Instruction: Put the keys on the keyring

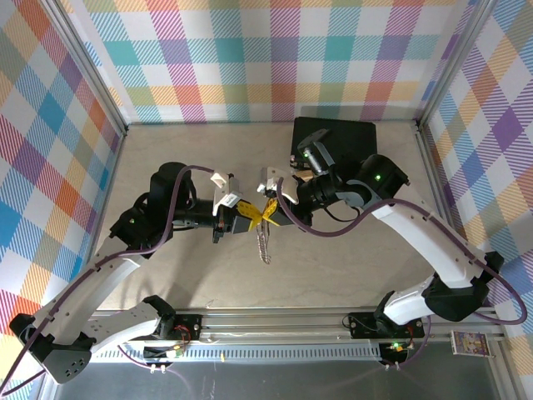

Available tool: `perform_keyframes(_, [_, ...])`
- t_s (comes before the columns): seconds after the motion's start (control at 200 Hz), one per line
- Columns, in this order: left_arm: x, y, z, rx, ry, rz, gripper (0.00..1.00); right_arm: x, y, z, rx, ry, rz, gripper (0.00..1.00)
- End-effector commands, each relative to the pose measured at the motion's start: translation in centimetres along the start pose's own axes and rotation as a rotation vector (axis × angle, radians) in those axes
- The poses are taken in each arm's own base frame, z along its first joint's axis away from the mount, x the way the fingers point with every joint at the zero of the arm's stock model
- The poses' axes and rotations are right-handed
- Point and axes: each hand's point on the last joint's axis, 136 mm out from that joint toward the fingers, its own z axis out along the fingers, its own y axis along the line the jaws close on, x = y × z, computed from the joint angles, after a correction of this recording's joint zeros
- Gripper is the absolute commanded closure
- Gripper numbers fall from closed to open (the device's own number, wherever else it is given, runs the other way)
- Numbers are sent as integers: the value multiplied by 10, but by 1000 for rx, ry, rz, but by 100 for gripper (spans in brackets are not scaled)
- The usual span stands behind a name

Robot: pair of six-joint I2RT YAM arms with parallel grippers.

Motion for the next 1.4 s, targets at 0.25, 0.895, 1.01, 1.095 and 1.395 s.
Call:
perform_keyframes(0.25, [-44,-26,-11,90,-212,67,100,-27,12,-16,16,-182,5,80])
perform_keyframes(0.895, [-39,-28,-16,56,-221,66,100,-32,12,-27,49,-209,-24,100])
perform_keyframes(1.01, [-27,-16,-15,-21,-144,82,89,-22,8,-22,55,-122,-33,100])
perform_keyframes(1.095, [-17,-11,-13,-44,-80,76,89,-18,8,-20,44,-82,-43,100])
perform_keyframes(1.395, [-18,-11,-9,-38,-62,84,90,-12,11,-7,8,3,-76,100])
